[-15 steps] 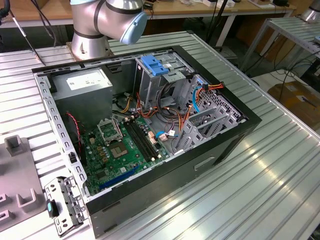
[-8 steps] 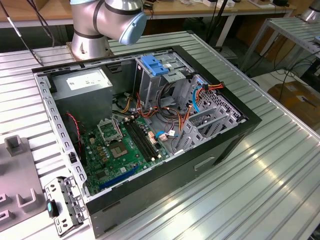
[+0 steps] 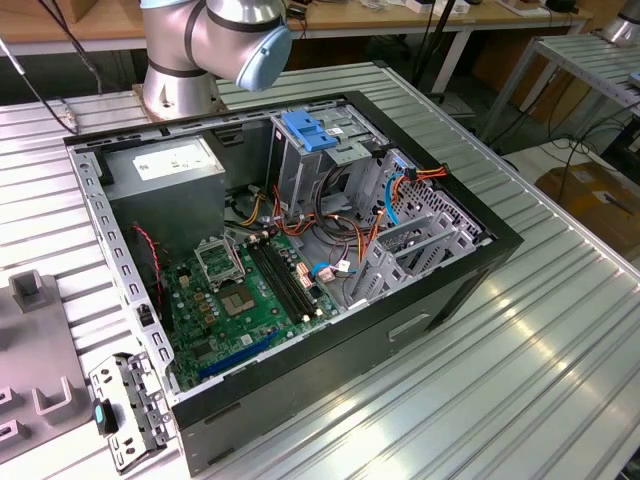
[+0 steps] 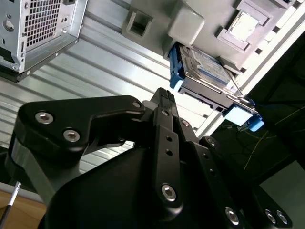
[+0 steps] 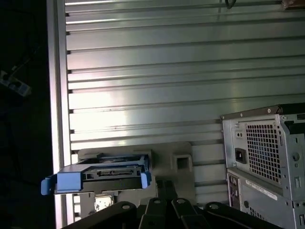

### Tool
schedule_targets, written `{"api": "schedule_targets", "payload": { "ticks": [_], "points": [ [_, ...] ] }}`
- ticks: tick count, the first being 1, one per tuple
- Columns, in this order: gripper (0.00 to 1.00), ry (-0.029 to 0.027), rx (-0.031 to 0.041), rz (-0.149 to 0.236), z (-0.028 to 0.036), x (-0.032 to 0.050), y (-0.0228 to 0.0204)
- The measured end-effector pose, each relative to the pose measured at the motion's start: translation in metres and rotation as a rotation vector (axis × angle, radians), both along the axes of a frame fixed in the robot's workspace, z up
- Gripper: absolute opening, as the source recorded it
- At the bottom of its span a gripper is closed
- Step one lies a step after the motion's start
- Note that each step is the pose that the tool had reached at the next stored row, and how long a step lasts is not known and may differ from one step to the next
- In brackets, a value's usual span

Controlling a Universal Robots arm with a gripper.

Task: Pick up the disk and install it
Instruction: 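Reach for the disk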

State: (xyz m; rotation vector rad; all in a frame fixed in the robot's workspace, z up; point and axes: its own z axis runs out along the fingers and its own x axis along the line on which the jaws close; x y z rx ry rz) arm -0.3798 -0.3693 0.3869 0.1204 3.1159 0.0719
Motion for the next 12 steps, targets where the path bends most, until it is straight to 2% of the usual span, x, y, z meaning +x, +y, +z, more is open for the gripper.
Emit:
{"api": "schedule_targets", "payload": {
  "ticks": [5,7,9,11,12],
  "points": [
    [0.11,0.0000,0.0000,0.000,-0.0001,-0.0185,0.0020],
    [0.11,0.0001,0.0000,0.000,-0.0004,-0.0352,0.0027],
    [0.11,-0.0001,0.0001,0.000,-0.0007,-0.0477,0.0031],
    [0.11,0.0001,0.0000,0.000,-0.0007,-0.0544,0.0035],
    [0.11,-0.0001,0.0000,0.000,-0.0009,-0.0609,0.0038]
  ]
}}
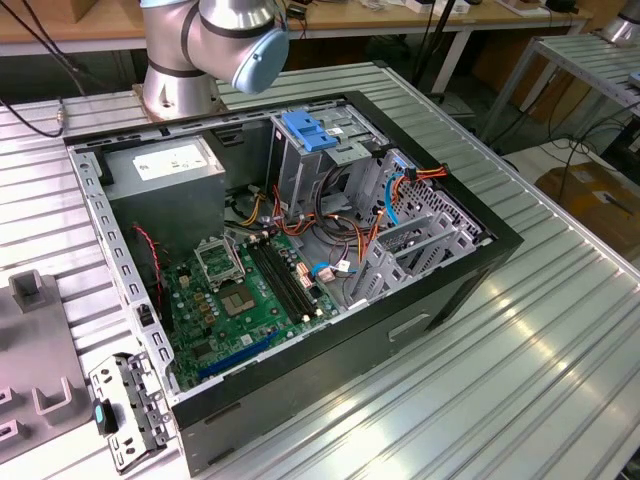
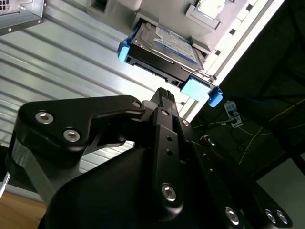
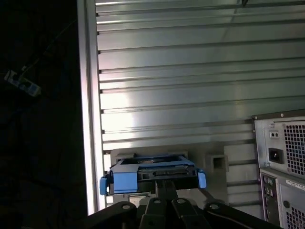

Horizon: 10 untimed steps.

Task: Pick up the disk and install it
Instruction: 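Reach for the disk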

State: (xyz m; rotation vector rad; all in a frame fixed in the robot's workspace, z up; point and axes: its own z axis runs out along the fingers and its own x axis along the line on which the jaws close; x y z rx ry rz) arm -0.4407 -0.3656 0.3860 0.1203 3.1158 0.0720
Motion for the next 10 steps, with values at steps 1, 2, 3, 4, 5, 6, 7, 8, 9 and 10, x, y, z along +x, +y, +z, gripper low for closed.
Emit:
{"api": "schedule_targets", "payload": {
  "ticks": [1,2,3,4,5,6,7,8,9,10],
  "points": [
    [0.11,-0.0001,0.0000,0.000,-0.0001,-0.0028,0.0002],
    [0.11,0.0001,0.0000,0.000,0.0000,-0.0045,0.0004],
    [0.11,0.0001,0.0000,0.000,0.0000,-0.0062,0.0004],
    [0.11,0.0001,-0.0001,0.000,0.0000,-0.0064,0.0004],
    [0.11,0.0001,0.0000,0.000,0.0000,-0.0064,0.0004],
    [0.11,0.0001,0.0000,0.000,0.0000,-0.0066,0.0004],
    [0.11,0.0001,0.0000,0.000,0.0000,-0.0068,0.0004],
    [0.11,0.0001,0.0000,0.000,0.0000,-0.0068,0.0004],
    [0.11,0.0000,0.0000,0.000,0.0000,-0.0068,0.0004],
    [0.11,0.0001,0.0000,0.000,0.0000,-0.0068,0.0004]
  ]
}}
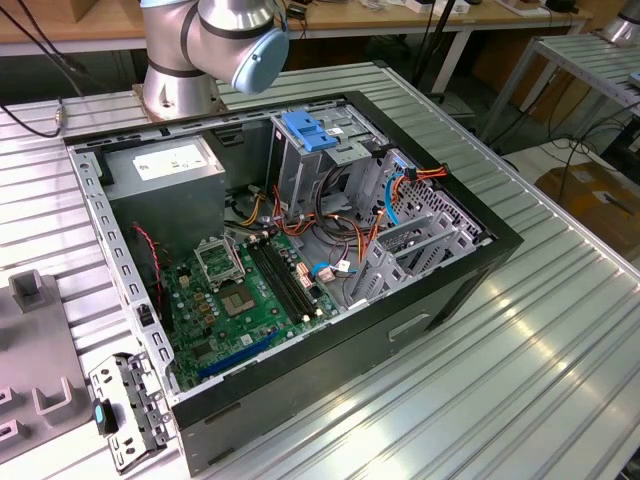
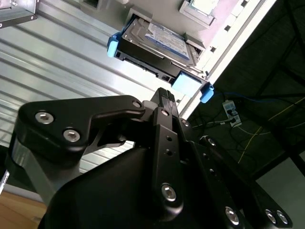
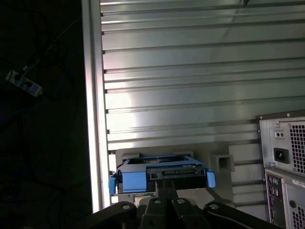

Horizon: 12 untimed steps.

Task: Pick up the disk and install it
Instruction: 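Reach for the disk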

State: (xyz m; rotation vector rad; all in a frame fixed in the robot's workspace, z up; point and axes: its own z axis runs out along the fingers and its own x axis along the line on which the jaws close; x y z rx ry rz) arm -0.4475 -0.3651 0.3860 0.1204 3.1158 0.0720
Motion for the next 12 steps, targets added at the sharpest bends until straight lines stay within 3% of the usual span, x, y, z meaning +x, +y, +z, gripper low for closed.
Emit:
{"api": "schedule_targets", "payload": {
  "ticks": [9,10,12],
  "points": [
    [0.11,0.0000,0.0000,0.000,0.0000,-0.0023,-0.0001],
    [0.11,0.0002,0.0000,0.000,-0.0004,-0.0178,-0.0037],
    [0.11,0.0005,0.0001,0.000,-0.0008,-0.0212,-0.0084]
  ]
}}
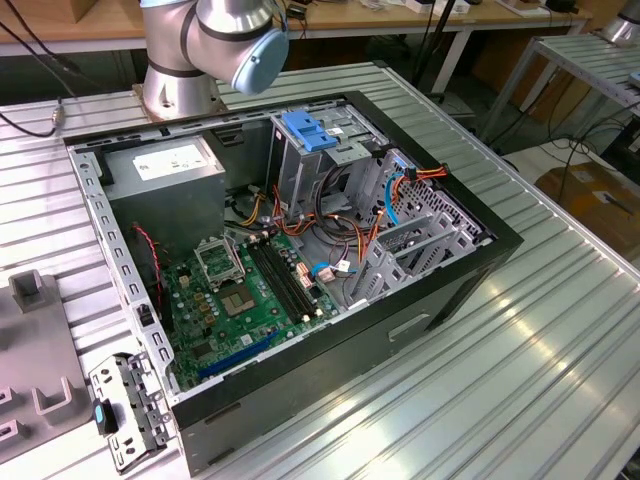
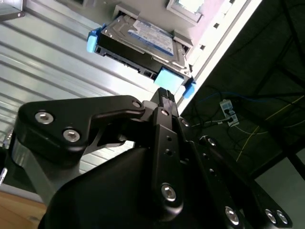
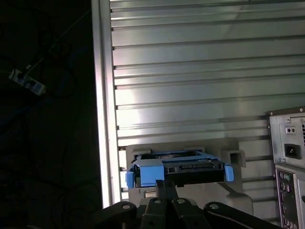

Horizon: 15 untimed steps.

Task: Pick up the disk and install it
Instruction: 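Reach for the disk, then pick up the disk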

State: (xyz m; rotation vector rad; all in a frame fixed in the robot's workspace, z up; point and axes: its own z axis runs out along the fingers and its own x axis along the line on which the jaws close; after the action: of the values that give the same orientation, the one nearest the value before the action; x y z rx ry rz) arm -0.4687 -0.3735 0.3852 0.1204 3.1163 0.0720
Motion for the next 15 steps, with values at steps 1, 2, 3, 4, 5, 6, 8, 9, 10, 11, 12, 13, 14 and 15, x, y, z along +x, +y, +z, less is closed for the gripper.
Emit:
{"api": "schedule_targets", "payload": {
  "ticks": [1,2,3,4,5,6,8,9,10,11,12,13,14,15],
  "points": [
    [0.11,0.0001,0.0000,0.000,-0.0002,-0.0013,-0.0023],
    [0.11,0.0006,-0.0001,0.000,-0.0004,-0.0024,-0.0047],
    [0.11,0.0009,-0.0001,0.000,-0.0007,-0.0036,-0.0075],
    [0.11,0.0013,-0.0002,0.000,-0.0009,-0.0045,-0.0098],
    [0.11,0.0015,0.0000,0.000,-0.0011,-0.0051,-0.0110],
    [0.11,0.0015,0.0000,0.000,-0.0011,-0.0051,-0.0110],
    [0.11,0.0015,0.0000,0.000,-0.0010,-0.0052,-0.0114],
    [0.11,0.0015,0.0000,0.000,-0.0010,-0.0053,-0.0118],
    [0.11,0.0015,0.0000,0.000,-0.0011,-0.0053,-0.0118],
    [0.11,0.0015,0.0000,0.000,-0.0011,-0.0053,-0.0118],
    [0.11,0.0015,0.0000,0.000,-0.0010,-0.0053,-0.0119],
    [0.11,0.0015,-0.0001,0.000,-0.0010,-0.0053,-0.0119],
    [0.11,0.0015,0.0000,0.000,-0.0010,-0.0053,-0.0119],
    [0.11,0.0015,-0.0001,0.000,-0.0010,-0.0053,-0.0119]
  ]
}}
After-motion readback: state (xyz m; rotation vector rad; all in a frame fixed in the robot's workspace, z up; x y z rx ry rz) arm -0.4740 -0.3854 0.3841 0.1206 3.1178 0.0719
